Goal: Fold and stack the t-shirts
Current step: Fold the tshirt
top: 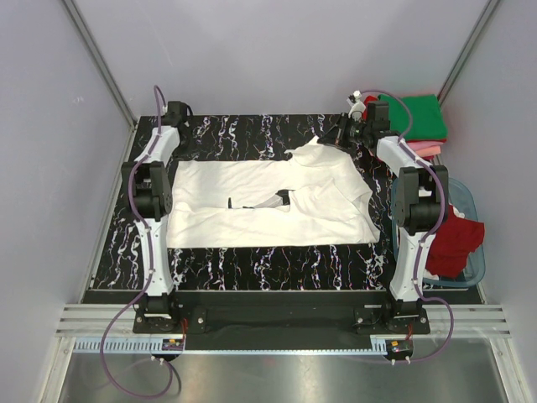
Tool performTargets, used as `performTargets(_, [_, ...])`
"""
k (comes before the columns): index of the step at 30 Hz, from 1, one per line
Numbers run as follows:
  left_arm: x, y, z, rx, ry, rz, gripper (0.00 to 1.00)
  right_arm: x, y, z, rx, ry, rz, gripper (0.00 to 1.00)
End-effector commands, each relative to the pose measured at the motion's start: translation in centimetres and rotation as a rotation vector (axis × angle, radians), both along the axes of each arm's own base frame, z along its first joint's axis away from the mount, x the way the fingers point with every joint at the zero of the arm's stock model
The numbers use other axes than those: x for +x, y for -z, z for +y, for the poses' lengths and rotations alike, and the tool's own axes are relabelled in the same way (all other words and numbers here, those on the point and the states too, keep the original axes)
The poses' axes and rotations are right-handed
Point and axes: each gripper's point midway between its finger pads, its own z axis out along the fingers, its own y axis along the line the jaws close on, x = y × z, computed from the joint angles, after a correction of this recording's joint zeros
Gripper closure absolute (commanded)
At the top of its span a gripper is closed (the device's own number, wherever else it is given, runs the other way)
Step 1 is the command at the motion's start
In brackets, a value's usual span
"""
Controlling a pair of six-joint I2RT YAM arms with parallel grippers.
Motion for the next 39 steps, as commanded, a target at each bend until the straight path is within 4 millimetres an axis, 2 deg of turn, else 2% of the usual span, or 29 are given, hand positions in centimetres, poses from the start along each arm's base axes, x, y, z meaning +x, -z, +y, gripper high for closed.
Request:
performTargets(1, [0.1, 0.2, 1.9, 0.062, -0.021, 0.026, 0.54, 0.5, -1.9, -0.1, 0.022, -0.021, -0.058, 1.0])
performTargets(5, [-0.6, 0.8, 2.4, 0.084, -0.035, 0.064, 0.55, 0.5, -1.8, -0.1, 0.027, -0.022, -0.056, 1.0])
performTargets(11, [-1.1, 1.5, 2.6, 0.112, -0.036, 0.099, 0.43, 0.5, -1.6, -0.3, 0.032, -0.022, -0.052, 1.0])
performTargets(14, [-1.5, 2.0, 2.7, 0.121, -0.036, 0.121, 0.43, 0.4, -1.7, -0.3, 0.031, -0.02, -0.054, 1.0])
performTargets(15, [-1.5, 2.2, 2.6, 0.117, -0.032, 0.129, 0.45, 0.5, -1.6, -0.4, 0.031, -0.017, -0.051, 1.0])
performTargets(16, [-1.5, 2.2, 2.6, 0.119, -0.026, 0.132, 0.54, 0.5, -1.5, -0.5, 0.032, -0.017, -0.05, 1.0])
performTargets(24, [-1.0, 2.8, 2.3, 0.104, 0.008, 0.142, 0.91, 0.5, -1.3, -0.5, 0.039, -0.018, -0.048, 1.0])
performTargets(27, [-1.0, 2.4, 2.0, 0.094, 0.013, 0.132, 1.0, 0.4, -2.3, -0.3, 0.06, -0.038, -0.059, 1.0])
performTargets(31, [-1.4, 0.9, 1.8, 0.093, 0.007, 0.11, 1.0, -0.5, -4.5, 0.0, 0.072, -0.07, -0.096, 1.0])
performTargets(32, [-1.5, -0.4, 1.8, 0.094, 0.004, 0.087, 1.0, -1.0, -4.4, 0.0, 0.072, -0.075, -0.093, 1.0])
performTargets(34, [-2.4, -0.4, 1.8, 0.094, -0.002, 0.096, 1.0, -1.9, -6.0, 0.2, 0.077, -0.093, -0.122, 1.0])
performTargets(36, [-2.8, -1.4, 1.8, 0.09, -0.007, 0.082, 1.0, -3.1, -5.8, 0.2, 0.082, -0.106, -0.116, 1.0])
performTargets(37, [-3.4, -1.0, 1.6, 0.084, -0.012, 0.097, 1.0, -3.6, -6.7, 0.1, 0.082, -0.103, -0.132, 1.0])
performTargets(38, [-3.7, -1.7, 1.5, 0.076, -0.012, 0.088, 1.0, -4.4, -6.0, 0.1, 0.079, -0.102, -0.113, 1.0])
performTargets(39, [-4.0, -1.7, 1.3, 0.072, -0.013, 0.09, 1.0, -5.1, -6.8, -0.1, 0.071, -0.099, -0.132, 1.0])
